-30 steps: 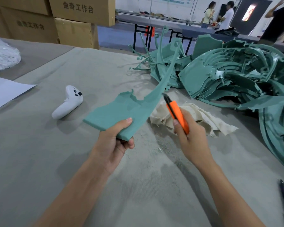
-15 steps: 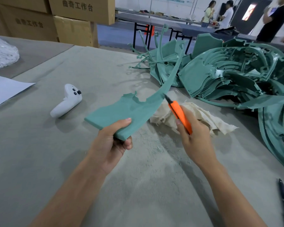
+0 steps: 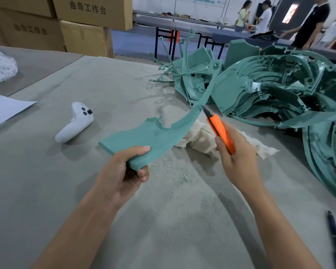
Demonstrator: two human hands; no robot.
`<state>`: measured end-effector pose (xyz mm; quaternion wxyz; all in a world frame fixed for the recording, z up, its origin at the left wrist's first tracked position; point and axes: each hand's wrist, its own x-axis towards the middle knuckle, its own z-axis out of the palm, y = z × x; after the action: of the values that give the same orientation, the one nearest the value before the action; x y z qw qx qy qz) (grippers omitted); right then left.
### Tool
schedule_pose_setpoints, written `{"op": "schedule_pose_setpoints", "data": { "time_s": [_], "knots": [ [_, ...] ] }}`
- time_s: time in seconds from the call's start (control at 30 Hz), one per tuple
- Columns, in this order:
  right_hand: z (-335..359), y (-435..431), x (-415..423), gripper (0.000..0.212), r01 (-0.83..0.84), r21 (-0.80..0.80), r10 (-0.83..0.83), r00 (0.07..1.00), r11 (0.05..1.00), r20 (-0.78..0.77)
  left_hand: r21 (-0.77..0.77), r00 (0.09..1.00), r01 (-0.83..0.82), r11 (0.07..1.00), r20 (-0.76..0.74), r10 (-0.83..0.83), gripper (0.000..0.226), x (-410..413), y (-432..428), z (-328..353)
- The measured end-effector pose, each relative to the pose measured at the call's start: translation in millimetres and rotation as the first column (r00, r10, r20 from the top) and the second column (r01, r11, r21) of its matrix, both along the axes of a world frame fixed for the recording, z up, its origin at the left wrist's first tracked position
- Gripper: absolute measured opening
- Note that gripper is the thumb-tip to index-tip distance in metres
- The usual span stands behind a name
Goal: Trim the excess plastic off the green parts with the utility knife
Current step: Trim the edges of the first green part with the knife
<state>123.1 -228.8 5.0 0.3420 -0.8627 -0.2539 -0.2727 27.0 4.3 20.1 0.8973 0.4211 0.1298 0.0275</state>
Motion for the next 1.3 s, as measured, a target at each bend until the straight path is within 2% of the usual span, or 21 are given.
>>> {"op": "schedule_pose_setpoints", "data": {
  "time_s": [0.13, 0.3, 0.47, 0.6, 0.83, 0.93, 1.03, 1.2, 1.3],
  "knots": [
    [-10.7, 8.0, -9.3, 0.042, -0.158, -0.106, 0.152, 0.986, 0.982, -0.061, -0.051, 0.999, -0.033, 0.998, 0.0, 0.033, 0.024, -0.5, 0.9, 0.5],
    [-8.0, 10.0, -10.6, 0.04, -0.091, -0.002, 0.091, 0.993, 0.996, -0.073, -0.066, 1.0, -0.03, 0.997, 0.008, 0.03, 0.028, -1.7, -2.9, 1.3],
    [-16.1, 19.0, -27.5, 0.041, -0.243, -0.075, 0.232, 0.964, 0.967, -0.131, -0.087, 0.997, -0.081, 0.993, -0.001, 0.081, 0.027, -1.3, -1.0, 1.5],
    [-9.7, 21.4, -21.1, 0.035, -0.202, 0.071, 0.211, 0.967, 0.977, -0.141, -0.065, 0.997, -0.074, 0.995, 0.01, 0.075, 0.026, -2.1, -2.2, 1.3],
    [-19.2, 25.1, -32.3, 0.039, -0.352, -0.032, 0.34, 0.922, 0.936, -0.185, -0.103, 0.994, -0.114, 0.988, -0.013, 0.113, 0.023, -0.3, 0.0, -1.8],
    [-13.4, 23.3, -24.6, 0.034, -0.342, 0.022, 0.341, 0.929, 0.939, -0.143, -0.102, 0.995, -0.098, 0.99, -0.001, 0.098, 0.024, 0.2, -0.7, -2.7],
    [-10.1, 21.1, -19.1, 0.04, -0.279, 0.088, 0.288, 0.949, 0.956, -0.13, -0.099, 0.997, -0.075, 0.992, 0.011, 0.077, 0.024, 0.4, -3.2, -2.5],
    [-18.1, 29.4, -32.4, 0.04, -0.406, -0.005, 0.397, 0.896, 0.914, -0.199, -0.172, 0.994, -0.113, 0.979, -0.017, 0.112, 0.025, 1.7, -3.5, -2.0],
    [-16.0, 31.7, -31.8, 0.038, -0.416, 0.005, 0.409, 0.891, 0.909, -0.198, -0.207, 0.993, -0.114, 0.972, -0.01, 0.115, 0.025, 1.5, -5.0, -0.5]
  ]
}}
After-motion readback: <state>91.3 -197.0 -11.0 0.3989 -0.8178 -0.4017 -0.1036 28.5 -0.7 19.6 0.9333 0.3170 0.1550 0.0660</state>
